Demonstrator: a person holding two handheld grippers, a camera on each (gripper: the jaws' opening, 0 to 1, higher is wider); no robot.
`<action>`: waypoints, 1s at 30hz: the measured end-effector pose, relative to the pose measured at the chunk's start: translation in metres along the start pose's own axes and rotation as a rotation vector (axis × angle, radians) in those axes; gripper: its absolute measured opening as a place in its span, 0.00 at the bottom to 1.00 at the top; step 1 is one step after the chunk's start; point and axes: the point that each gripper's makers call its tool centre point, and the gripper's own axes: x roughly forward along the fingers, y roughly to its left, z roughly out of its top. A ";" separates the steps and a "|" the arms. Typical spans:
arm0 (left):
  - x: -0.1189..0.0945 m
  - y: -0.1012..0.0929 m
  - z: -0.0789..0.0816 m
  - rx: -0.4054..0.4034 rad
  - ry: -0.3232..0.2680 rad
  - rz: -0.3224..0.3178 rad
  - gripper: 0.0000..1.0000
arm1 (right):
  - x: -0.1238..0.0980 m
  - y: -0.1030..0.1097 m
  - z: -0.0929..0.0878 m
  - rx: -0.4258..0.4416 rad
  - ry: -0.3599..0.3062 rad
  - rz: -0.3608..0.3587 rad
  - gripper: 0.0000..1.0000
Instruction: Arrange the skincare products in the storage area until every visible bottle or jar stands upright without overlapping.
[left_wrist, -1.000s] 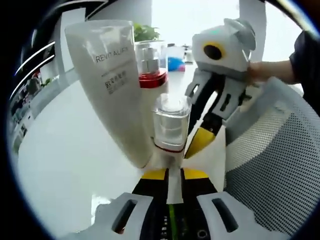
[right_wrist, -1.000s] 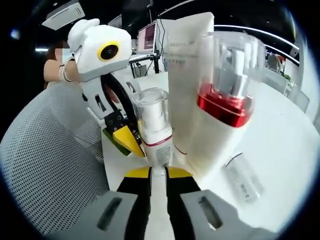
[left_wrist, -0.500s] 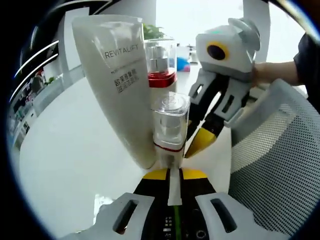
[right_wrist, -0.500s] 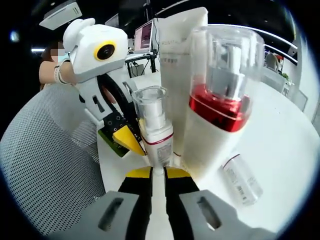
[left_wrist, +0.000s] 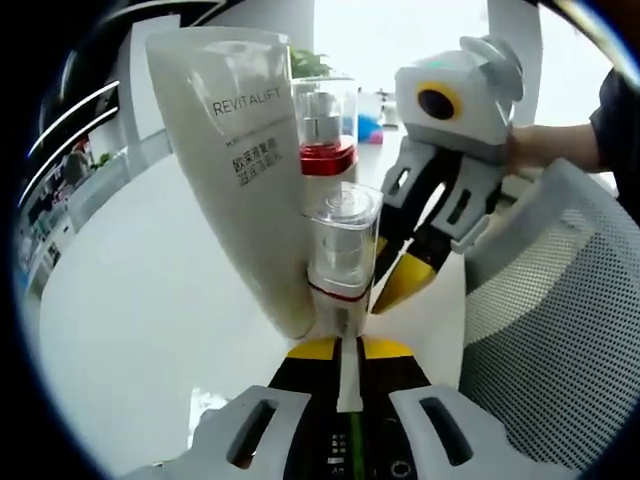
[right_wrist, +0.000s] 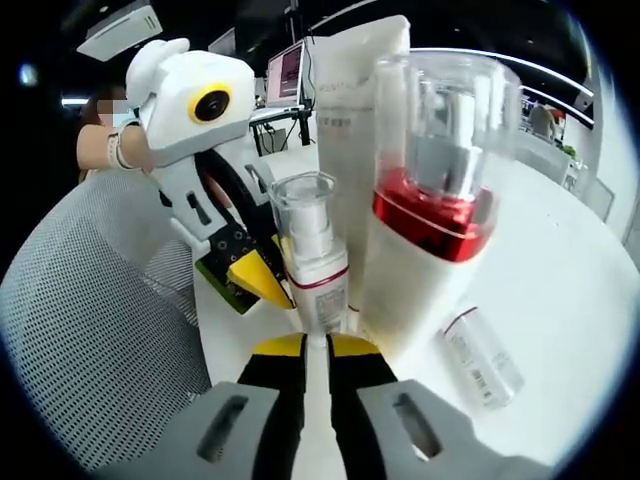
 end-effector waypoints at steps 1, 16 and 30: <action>-0.001 0.000 0.000 0.000 0.001 -0.001 0.04 | 0.000 0.000 0.000 -0.001 0.000 0.000 0.08; -0.027 0.004 0.002 0.033 0.006 0.047 0.11 | -0.024 0.007 0.010 -0.031 -0.016 -0.022 0.11; -0.074 0.014 0.013 0.021 -0.021 0.130 0.30 | -0.059 0.009 0.022 -0.056 0.008 -0.101 0.28</action>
